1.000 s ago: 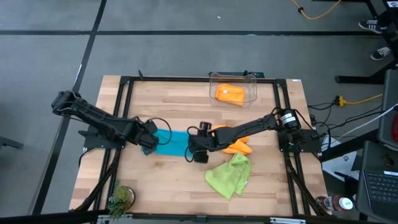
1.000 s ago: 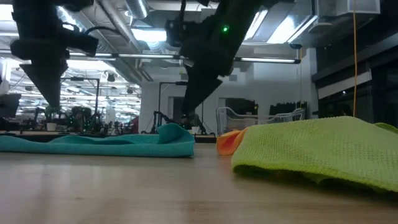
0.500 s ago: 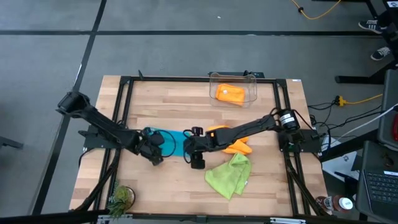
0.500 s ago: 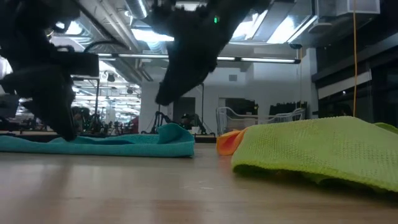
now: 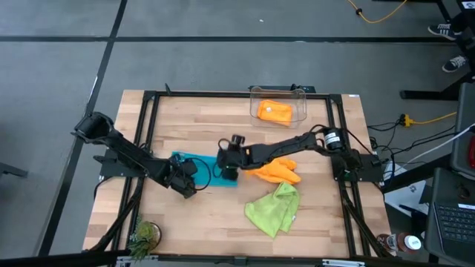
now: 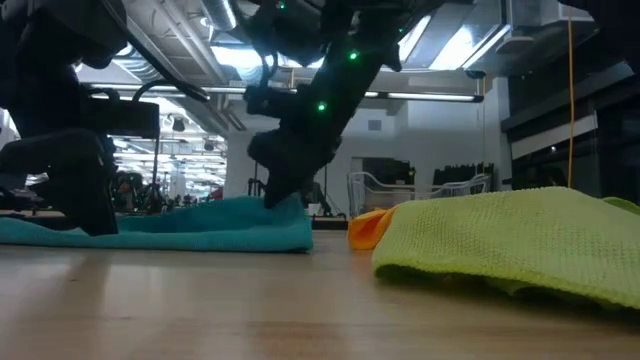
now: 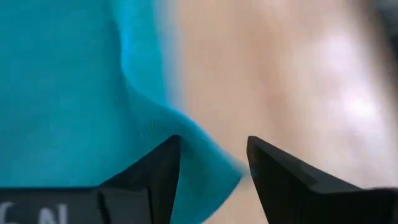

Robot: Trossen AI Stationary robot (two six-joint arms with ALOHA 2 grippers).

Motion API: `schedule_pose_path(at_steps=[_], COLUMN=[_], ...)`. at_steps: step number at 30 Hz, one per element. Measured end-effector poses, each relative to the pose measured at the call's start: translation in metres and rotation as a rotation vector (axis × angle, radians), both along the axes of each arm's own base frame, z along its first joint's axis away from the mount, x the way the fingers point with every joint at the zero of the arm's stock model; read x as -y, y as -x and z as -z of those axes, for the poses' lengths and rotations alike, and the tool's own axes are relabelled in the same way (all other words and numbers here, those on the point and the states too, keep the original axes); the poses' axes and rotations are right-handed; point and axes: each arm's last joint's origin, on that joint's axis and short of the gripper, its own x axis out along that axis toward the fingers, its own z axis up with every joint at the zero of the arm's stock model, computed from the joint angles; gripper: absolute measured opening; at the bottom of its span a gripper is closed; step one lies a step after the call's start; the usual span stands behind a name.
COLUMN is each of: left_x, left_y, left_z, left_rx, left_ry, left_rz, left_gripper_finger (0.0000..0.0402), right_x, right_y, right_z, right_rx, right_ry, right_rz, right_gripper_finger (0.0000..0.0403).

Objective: Fold microfiber towels
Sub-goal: Fold the blue microfiber cloth

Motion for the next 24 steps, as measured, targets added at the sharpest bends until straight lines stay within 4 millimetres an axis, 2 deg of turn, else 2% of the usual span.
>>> schedule_pose_path(at_steps=[3,8,13,19,24], left_x=[0.0,0.0,0.003,0.009,0.014], left_y=[0.0,0.0,-0.005,-0.023,-0.028], left_z=[-0.001,0.0,-0.009,-0.058,-0.075], left_rx=[0.002,0.0,-0.014,-0.034,-0.03], left_ry=[0.004,0.009,-0.002,-0.08,-0.066], left_rz=[0.001,-0.003,0.03,0.083,0.084], left_gripper_finger=[0.0165,0.0165,0.0165,0.0163,0.0163], right_x=[0.02,0.034,0.025,0.009,-0.003], right_y=[0.002,0.012,0.02,0.021,0.021], right_z=[-0.005,-0.019,-0.024,-0.036,-0.041], right_rx=[0.033,0.029,-0.015,-0.037,-0.031], right_ry=[0.107,0.076,0.055,0.061,0.023], right_rz=[0.166,0.272,0.267,0.229,0.207], right_gripper_finger=[0.0189,0.0189,0.0189,0.0189,0.0189])
